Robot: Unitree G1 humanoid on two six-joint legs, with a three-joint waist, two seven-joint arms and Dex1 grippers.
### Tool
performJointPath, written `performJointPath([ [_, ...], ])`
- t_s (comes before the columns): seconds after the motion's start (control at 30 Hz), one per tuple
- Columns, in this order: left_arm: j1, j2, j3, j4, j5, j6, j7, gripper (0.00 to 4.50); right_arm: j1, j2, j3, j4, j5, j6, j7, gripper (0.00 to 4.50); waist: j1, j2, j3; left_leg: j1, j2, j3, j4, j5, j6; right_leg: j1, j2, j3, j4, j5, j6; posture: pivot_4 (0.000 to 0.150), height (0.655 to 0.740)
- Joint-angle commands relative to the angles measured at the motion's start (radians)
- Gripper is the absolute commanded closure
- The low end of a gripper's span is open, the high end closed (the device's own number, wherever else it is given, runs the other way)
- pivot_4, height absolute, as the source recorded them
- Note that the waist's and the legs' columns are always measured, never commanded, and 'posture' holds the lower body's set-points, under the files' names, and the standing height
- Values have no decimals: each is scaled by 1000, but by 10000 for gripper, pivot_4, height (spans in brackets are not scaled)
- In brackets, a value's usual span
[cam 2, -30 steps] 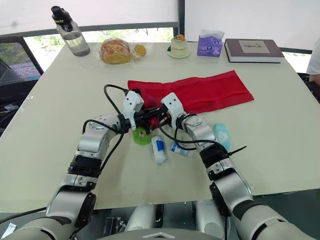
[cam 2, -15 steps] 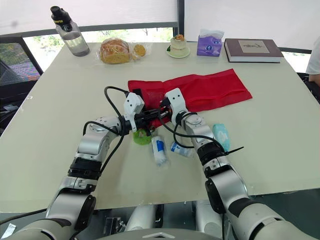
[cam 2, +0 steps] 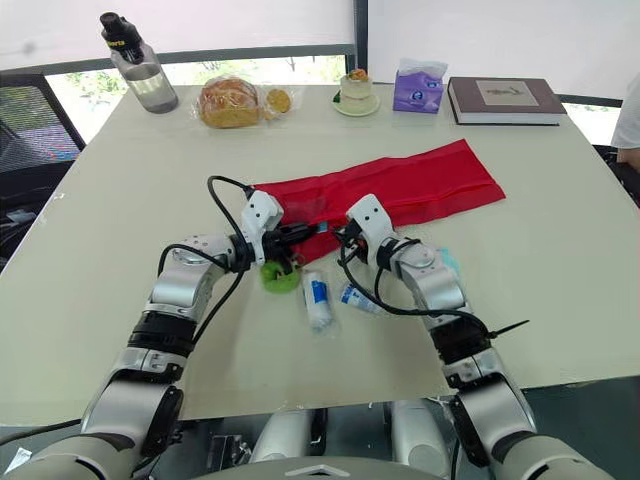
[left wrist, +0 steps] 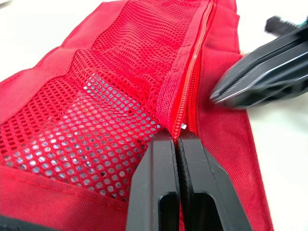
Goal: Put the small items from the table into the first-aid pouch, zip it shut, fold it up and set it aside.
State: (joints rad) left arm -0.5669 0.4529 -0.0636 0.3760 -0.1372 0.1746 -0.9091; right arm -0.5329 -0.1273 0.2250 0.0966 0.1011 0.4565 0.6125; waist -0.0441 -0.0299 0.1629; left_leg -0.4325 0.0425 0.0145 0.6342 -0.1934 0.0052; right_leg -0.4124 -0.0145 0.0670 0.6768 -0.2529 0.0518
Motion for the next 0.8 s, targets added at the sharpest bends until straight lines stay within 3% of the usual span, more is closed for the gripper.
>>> performJointPath([
  [0.03, -25, 40, 13, 31, 18, -49, 1, 45000, 39, -25, -38, -166, 64, 21, 22, 44051, -1, 0, 0, 0, 0, 0, 0, 0, 0, 0, 0, 0, 0, 0, 0, 1500, 7400],
  [0.33, -24, 153, 12, 88, 113, -208, 52, 45000, 196, -130, -184, -444, 214, 64, 27, 44051, 2, 0, 0, 0, 0, 1, 0, 0, 0, 0, -1, 0, -1, 0, 0, 1500, 7400],
  [0.6, 12, 239, 7, 97, 206, -325, 121, 45000, 333, -303, -398, -629, 475, 128, 115, 44051, 4, -1, 0, -1, 0, 2, 0, 0, 0, 0, -2, 0, -3, 0, 0, 1500, 7400],
  [0.63, 18, 248, 13, 99, 203, -329, 122, 45000, 353, -335, -440, -656, 520, 152, 122, 39224, 3, -1, 0, -1, 1, 2, 0, 0, 0, 0, -2, 0, -3, 0, 0, 1500, 7400],
  [0.7, 25, 265, 20, 106, 202, -337, 121, 45000, 381, -384, -506, -702, 613, 207, 127, 37132, 5, 0, 0, 0, 1, 2, 0, 0, 0, 0, -1, 0, -3, 0, 0, 1500, 7400],
  [0.8, 27, 282, 22, 118, 197, -348, 112, 45000, 424, -463, -559, -742, 695, 245, 147, 23023, 2, -1, 1, -1, 2, 3, 0, 0, 0, 0, -1, 0, -5, 0, 0, 1500, 7400],
])
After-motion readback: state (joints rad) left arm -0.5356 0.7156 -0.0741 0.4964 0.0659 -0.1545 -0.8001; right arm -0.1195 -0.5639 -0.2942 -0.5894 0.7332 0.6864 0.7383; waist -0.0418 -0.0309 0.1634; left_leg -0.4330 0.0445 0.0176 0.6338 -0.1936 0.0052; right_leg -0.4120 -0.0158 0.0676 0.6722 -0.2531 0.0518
